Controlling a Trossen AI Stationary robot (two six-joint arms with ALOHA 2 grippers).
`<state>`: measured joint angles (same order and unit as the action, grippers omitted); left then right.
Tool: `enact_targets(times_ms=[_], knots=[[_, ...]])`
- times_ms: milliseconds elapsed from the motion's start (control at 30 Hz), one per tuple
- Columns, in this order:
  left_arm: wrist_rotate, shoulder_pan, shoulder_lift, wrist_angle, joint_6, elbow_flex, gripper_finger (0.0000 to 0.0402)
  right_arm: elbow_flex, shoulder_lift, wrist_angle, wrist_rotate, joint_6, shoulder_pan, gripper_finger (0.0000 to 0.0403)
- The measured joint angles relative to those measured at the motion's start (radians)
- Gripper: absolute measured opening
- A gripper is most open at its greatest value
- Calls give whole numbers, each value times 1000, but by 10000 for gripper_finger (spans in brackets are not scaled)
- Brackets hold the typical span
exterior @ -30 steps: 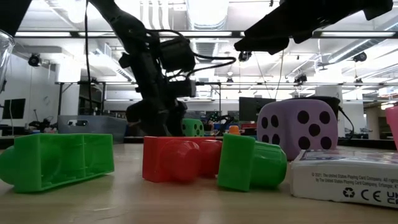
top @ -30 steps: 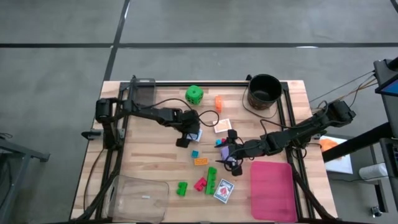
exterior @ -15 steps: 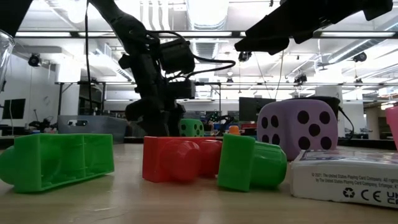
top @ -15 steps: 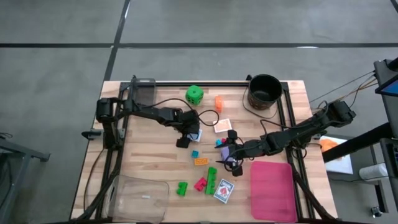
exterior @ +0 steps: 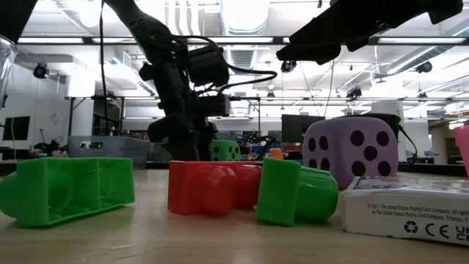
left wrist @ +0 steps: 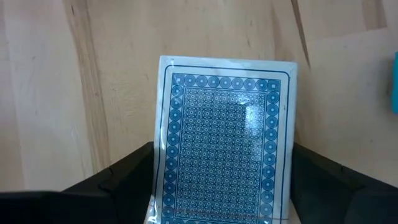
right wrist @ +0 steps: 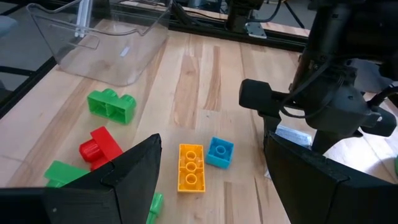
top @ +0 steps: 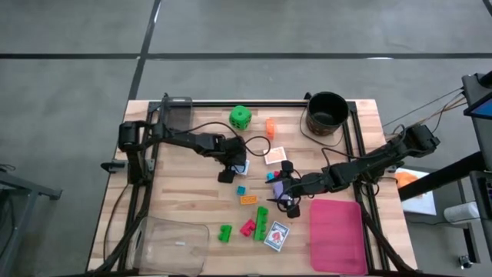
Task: Pick & Place Toys
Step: Put the blue deck of cards into the black bin
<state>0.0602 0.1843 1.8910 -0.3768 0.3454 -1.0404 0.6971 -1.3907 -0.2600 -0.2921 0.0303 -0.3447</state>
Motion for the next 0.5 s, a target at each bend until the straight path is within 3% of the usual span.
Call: enact_targets(times_ms=[167, 500], knots=[[26, 0, -42, 13, -14, 21, 297, 0, 0, 2, 1, 2, 0, 282], [89, 1, -113, 344, -76, 212, 297, -2, 0, 10, 1, 15, 0, 282]])
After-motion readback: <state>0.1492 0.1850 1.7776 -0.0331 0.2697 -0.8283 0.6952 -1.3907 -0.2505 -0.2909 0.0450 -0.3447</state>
